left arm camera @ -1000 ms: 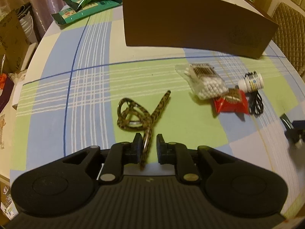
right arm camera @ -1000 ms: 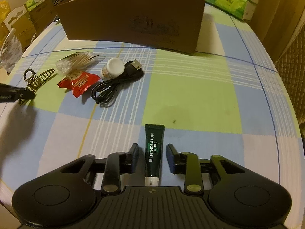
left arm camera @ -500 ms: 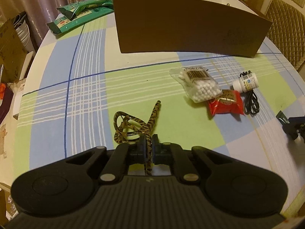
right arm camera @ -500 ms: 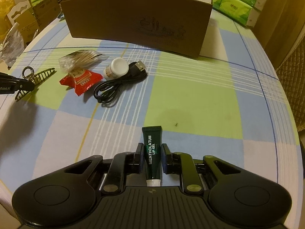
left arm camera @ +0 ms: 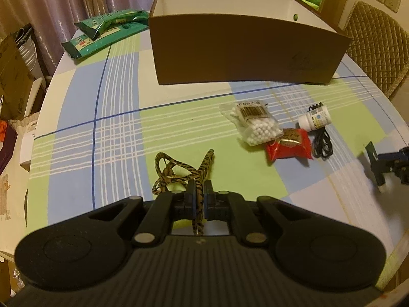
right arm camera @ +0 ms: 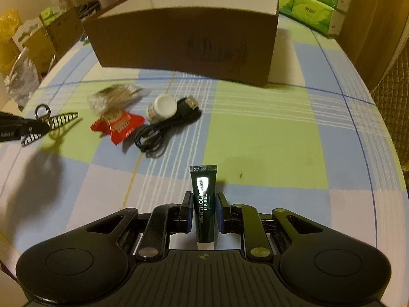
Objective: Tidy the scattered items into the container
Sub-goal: 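Lift and carry the lip gel tube and leopard clip with both tools over the box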
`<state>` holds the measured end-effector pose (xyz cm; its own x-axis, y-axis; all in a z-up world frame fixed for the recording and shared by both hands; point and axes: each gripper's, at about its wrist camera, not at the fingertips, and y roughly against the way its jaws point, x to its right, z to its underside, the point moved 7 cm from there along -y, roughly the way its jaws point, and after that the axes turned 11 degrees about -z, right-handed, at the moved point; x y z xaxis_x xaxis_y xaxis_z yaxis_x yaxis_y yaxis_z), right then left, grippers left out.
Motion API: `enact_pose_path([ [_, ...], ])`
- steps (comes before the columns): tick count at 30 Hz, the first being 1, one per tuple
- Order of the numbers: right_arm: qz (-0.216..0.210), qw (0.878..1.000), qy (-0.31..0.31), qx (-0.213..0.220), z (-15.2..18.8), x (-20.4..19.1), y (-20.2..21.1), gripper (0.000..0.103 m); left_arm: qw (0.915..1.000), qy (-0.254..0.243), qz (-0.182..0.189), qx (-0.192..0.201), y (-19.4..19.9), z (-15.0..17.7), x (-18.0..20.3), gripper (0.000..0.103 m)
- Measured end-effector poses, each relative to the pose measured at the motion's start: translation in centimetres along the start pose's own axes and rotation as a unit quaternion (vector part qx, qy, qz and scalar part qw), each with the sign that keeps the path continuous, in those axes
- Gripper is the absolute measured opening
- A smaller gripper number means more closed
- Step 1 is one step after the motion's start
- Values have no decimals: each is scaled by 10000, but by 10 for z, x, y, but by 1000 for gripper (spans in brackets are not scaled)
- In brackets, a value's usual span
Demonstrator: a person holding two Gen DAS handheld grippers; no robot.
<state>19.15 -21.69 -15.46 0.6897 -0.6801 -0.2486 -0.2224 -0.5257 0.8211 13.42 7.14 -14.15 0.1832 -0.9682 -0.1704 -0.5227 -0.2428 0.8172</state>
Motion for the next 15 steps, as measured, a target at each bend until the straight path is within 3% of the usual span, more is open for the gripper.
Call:
enact_pose_path([
  [15,-178,9989,4,432,-25,-8,22,15,9994,58,78,347,22,-20,4,3],
])
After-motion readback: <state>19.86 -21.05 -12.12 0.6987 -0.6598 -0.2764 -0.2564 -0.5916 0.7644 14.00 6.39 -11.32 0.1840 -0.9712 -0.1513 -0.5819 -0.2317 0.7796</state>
